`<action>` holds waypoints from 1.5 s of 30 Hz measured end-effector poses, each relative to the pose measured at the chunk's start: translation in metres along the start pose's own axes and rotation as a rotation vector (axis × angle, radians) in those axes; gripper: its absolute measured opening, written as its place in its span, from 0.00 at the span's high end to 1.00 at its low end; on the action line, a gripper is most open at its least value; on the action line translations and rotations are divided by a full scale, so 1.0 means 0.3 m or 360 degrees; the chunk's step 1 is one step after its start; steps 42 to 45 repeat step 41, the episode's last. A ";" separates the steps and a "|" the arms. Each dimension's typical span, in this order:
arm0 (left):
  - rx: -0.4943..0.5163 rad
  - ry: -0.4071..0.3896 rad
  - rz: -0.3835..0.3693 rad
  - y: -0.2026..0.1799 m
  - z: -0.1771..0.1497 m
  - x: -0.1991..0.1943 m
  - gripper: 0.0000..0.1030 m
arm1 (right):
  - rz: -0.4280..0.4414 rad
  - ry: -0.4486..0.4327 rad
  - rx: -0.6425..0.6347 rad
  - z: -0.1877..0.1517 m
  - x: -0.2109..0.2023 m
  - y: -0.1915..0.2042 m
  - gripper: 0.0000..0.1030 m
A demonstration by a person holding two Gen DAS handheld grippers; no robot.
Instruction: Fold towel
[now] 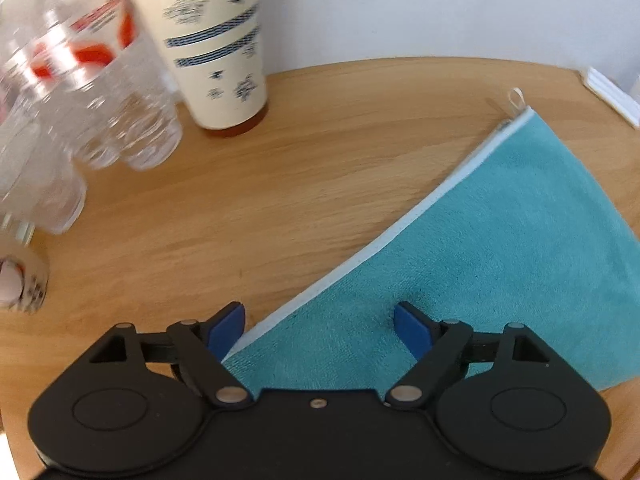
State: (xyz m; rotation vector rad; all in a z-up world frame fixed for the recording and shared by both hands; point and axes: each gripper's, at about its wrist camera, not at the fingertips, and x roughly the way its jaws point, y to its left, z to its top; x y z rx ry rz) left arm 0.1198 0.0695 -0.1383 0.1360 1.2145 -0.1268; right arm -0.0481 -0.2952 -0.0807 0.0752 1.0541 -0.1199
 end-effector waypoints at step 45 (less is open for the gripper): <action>-0.0023 -0.0037 0.0040 -0.166 -0.143 -0.803 0.01 | 0.0215 0.0084 0.0049 0.189 -0.515 0.383 0.28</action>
